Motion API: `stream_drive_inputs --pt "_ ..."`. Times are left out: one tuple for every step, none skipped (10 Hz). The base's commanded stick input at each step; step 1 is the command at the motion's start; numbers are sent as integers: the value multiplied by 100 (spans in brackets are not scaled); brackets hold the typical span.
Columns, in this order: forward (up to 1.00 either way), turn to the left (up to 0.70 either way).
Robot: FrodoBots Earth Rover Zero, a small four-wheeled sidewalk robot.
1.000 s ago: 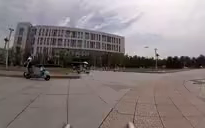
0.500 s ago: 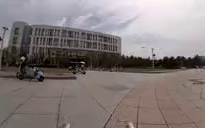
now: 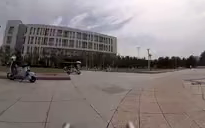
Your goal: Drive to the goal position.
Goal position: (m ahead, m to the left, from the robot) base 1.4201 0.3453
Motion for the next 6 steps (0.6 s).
stream_drive_inputs --pt "45 0" --pt "45 0" --pt "45 0" --pt "45 0" --pt "45 0" --pt "45 0"
